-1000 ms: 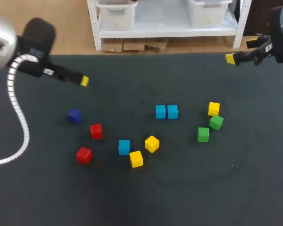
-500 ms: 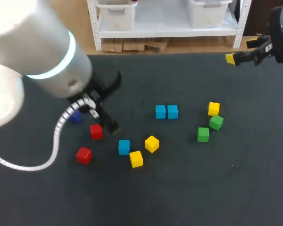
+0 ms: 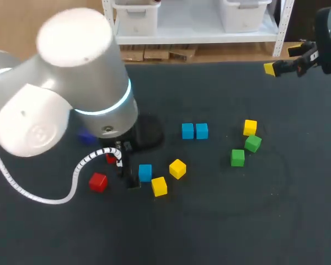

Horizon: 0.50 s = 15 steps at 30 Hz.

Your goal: Place the blue cubes, place green cubes on the blue cubes, place the yellow cubes on the green cubes, then place the red cubes on the yellow cubes, and place purple cube on the red cubes.

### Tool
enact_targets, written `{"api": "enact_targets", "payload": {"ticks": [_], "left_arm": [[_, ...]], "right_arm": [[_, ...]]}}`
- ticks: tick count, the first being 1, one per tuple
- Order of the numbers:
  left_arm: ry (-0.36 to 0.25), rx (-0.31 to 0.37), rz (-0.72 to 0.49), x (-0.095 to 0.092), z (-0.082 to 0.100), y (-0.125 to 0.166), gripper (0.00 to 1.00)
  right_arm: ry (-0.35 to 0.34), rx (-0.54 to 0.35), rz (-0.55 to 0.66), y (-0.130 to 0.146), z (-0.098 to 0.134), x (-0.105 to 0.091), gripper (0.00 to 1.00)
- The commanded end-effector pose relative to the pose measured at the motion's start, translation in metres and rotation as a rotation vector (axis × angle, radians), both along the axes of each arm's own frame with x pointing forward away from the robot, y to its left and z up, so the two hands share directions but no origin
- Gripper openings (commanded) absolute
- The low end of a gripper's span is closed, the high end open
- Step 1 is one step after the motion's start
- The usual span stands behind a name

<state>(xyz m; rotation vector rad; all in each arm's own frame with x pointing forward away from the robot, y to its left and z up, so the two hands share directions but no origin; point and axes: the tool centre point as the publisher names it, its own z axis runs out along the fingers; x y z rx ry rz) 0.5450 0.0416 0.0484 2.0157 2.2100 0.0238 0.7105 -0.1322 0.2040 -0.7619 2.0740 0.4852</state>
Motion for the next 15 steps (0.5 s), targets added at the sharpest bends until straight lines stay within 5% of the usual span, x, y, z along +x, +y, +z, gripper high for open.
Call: {"api": "enact_targets", "payload": {"ticks": [1, 15], "left_arm": [[0.133, 0.107, -0.329, 0.012, -0.011, -0.009, 1.0], [0.229, 0.086, -0.337, 0.024, -0.043, -0.022, 1.0]], "right_arm": [[-0.001, 0.0, 0.0, 0.0, -0.001, 0.0, 1.0], [-0.001, 0.0, 0.0, 0.0, -0.001, 0.0, 1.0]]}}
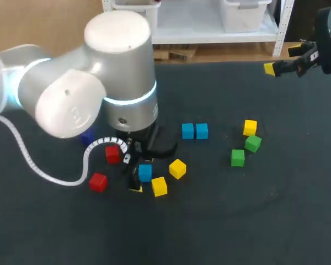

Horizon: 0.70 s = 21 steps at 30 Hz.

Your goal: Place the blue cubes, place green cubes on the blue cubes, place the yellow cubes on the green cubes, then place the red cubes on the yellow cubes, and place purple cube on the red cubes.

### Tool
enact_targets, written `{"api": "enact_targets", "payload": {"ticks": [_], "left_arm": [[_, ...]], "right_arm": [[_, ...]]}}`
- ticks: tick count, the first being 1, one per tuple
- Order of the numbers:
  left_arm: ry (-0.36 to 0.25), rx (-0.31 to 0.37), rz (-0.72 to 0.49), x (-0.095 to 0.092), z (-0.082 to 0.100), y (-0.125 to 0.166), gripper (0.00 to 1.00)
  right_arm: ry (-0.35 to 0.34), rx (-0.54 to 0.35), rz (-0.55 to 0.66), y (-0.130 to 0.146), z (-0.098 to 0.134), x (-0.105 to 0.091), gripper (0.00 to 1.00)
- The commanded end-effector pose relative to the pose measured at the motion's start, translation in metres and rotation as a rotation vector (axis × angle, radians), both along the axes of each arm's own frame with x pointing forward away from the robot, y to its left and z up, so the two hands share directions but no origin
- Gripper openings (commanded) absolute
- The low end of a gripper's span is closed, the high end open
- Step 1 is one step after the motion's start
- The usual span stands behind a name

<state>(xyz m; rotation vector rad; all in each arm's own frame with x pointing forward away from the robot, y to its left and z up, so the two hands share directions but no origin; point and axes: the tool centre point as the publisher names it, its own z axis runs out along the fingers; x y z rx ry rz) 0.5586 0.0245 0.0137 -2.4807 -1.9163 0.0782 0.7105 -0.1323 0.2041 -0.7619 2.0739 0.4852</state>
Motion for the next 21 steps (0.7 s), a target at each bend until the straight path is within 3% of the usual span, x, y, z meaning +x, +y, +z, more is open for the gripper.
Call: {"api": "enact_targets", "payload": {"ticks": [1, 3, 7, 9, 13, 15, 18, 20, 21], "left_arm": [[0.088, 0.017, 0.034, 0.012, -0.01, -0.005, 1.0], [0.113, 0.0, 0.077, 0.014, -0.01, -0.006, 0.99], [0.102, -0.019, 0.123, 0.014, -0.008, -0.003, 0.98], [0.091, -0.016, 0.127, 0.011, -0.008, 0.0, 0.82], [0.068, -0.013, 0.159, 0.005, -0.013, 0.005, 0.84], [0.062, -0.012, 0.178, 0.003, -0.014, 0.007, 0.73], [0.055, -0.018, 0.202, 0.0, -0.016, 0.007, 0.65], [0.054, -0.029, 0.218, -0.002, -0.016, 0.006, 0.47], [0.044, -0.032, 0.228, -0.002, -0.017, 0.006, 0.45]], "right_arm": [[-0.001, 0.0, 0.0, 0.0, -0.001, 0.0, 1.0], [-0.001, 0.0, 0.0, 0.0, -0.001, 0.0, 1.0], [-0.001, 0.0, 0.0, 0.0, -0.001, 0.0, 1.0], [-0.001, 0.0, 0.0, 0.0, -0.001, 0.0, 1.0], [-0.001, 0.0, 0.0, 0.0, -0.001, 0.0, 1.0], [-0.001, 0.0, 0.0, 0.0, -0.001, 0.0, 1.0], [-0.001, 0.0, 0.0, 0.0, -0.001, 0.0, 1.0], [-0.001, 0.0, 0.0, 0.0, -0.001, 0.0, 1.0], [-0.001, 0.0, 0.0, 0.0, -0.001, 0.0, 1.0]]}}
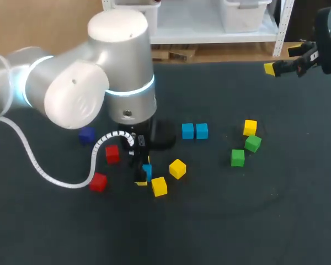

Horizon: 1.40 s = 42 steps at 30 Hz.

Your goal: Place the blue cubes, place green cubes on the blue cubes, place the yellow cubes on the green cubes, then place the red cubes on the yellow cubes, and place purple cube on the red cubes.

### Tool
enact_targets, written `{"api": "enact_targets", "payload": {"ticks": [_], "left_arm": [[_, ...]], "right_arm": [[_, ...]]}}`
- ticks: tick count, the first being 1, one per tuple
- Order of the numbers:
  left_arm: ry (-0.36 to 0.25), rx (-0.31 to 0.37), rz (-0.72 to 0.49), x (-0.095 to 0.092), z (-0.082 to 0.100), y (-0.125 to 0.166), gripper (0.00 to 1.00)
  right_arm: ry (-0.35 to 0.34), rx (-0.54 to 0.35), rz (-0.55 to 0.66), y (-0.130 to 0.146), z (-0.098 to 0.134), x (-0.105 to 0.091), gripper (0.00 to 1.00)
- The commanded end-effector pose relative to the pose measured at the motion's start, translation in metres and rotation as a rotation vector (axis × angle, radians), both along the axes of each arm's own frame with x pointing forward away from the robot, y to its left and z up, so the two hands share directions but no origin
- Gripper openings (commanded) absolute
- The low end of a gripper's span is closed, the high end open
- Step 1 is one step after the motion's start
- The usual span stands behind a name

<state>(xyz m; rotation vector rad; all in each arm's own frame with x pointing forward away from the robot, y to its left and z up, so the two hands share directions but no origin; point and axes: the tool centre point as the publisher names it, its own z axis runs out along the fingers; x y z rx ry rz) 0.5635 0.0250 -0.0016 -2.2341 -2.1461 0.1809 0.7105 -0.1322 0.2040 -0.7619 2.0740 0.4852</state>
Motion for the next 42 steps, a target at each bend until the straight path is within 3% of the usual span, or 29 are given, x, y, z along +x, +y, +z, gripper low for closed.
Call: {"api": "enact_targets", "payload": {"ticks": [1, 4, 5, 6, 7, 11, 13, 19, 28, 33, 42], "left_arm": [[-0.038, -0.022, 0.024, -0.008, -0.001, 0.005, 0.42], [-0.053, -0.022, 0.044, -0.006, -0.002, 0.006, 0.28], [-0.053, -0.021, 0.046, -0.005, -0.002, 0.006, 0.2], [-0.054, -0.013, 0.048, -0.004, -0.001, 0.008, 0.04], [-0.054, 0.001, 0.051, -0.003, -0.001, 0.009, 0.0], [-0.061, 0.032, 0.016, 0.011, 0.004, 0.017, 0.0], [-0.099, 0.047, 0.01, 0.025, 0.009, 0.02, 0.0], [-0.14, 0.024, 0.031, 0.072, 0.028, 0.022, 0.0], [-0.132, 0.03, -0.035, 0.118, 0.03, 0.003, 0.0], [-0.09, 0.04, -0.084, 0.13, 0.025, -0.017, 0.0], [-0.041, 0.03, -0.035, 0.139, 0.02, -0.037, 0.0]], "right_arm": [[-0.001, 0.0, 0.0, 0.0, -0.001, 0.0, 1.0], [-0.001, 0.0, 0.0, 0.0, -0.001, 0.0, 1.0], [-0.001, 0.0, 0.0, 0.0, -0.001, 0.0, 1.0], [-0.001, 0.0, 0.0, 0.0, -0.001, 0.0, 1.0], [-0.001, 0.0, 0.0, 0.0, -0.001, 0.0, 1.0], [-0.001, 0.0, 0.0, 0.0, -0.001, 0.0, 1.0], [-0.001, 0.0, 0.0, 0.0, -0.001, 0.0, 1.0], [-0.001, 0.0, 0.0, 0.0, -0.001, 0.0, 1.0], [-0.001, 0.0, 0.0, 0.0, -0.001, 0.0, 1.0], [-0.001, 0.0, 0.0, 0.0, -0.001, 0.0, 1.0], [-0.001, 0.0, 0.0, 0.0, -0.001, 0.0, 1.0]]}}
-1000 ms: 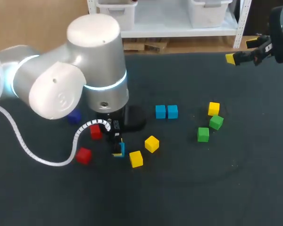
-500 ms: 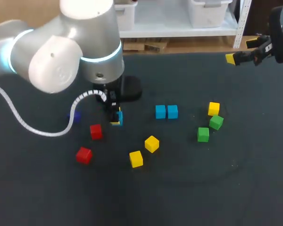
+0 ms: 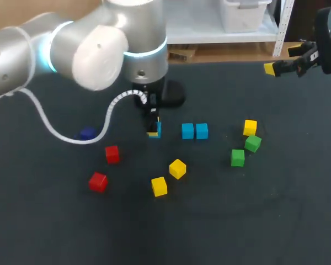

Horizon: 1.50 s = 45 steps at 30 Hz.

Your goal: Place the blue cubes, place green cubes on the blue cubes, place the yellow cubes on the green cubes, then place the red cubes on the yellow cubes, and place purple cube on the red cubes.

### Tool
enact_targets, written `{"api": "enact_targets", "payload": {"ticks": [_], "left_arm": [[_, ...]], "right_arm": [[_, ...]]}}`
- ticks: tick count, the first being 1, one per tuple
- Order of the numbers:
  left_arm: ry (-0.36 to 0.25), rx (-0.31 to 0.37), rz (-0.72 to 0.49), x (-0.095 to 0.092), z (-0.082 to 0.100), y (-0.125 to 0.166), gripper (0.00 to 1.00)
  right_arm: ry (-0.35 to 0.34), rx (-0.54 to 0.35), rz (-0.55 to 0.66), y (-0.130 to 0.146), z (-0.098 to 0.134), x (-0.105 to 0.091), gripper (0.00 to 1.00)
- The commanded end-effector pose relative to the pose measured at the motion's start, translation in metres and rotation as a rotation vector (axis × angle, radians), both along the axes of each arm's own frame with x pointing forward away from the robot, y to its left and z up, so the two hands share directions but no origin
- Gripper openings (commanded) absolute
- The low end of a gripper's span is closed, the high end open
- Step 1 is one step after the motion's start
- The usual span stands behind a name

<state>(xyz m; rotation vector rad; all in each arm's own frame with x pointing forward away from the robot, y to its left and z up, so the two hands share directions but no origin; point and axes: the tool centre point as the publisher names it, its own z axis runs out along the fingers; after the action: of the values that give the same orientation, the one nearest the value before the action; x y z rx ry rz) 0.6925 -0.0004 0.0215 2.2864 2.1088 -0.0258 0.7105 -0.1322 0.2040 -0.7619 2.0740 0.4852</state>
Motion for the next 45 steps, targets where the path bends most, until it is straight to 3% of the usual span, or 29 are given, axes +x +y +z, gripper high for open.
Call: {"api": "enact_targets", "payload": {"ticks": [1, 15, 45], "left_arm": [[0.081, 0.013, 0.005, 0.009, -0.003, -0.014, 0.0], [0.075, -0.021, 0.117, 0.014, -0.017, -0.032, 0.0], [0.097, -0.031, 0.097, 0.009, -0.022, -0.048, 0.0]], "right_arm": [[-0.001, 0.0, 0.0, 0.0, -0.001, 0.0, 1.0], [-0.001, 0.0, 0.0, 0.0, -0.001, 0.0, 1.0], [-0.001, 0.0, 0.0, 0.0, -0.001, 0.0, 1.0]]}}
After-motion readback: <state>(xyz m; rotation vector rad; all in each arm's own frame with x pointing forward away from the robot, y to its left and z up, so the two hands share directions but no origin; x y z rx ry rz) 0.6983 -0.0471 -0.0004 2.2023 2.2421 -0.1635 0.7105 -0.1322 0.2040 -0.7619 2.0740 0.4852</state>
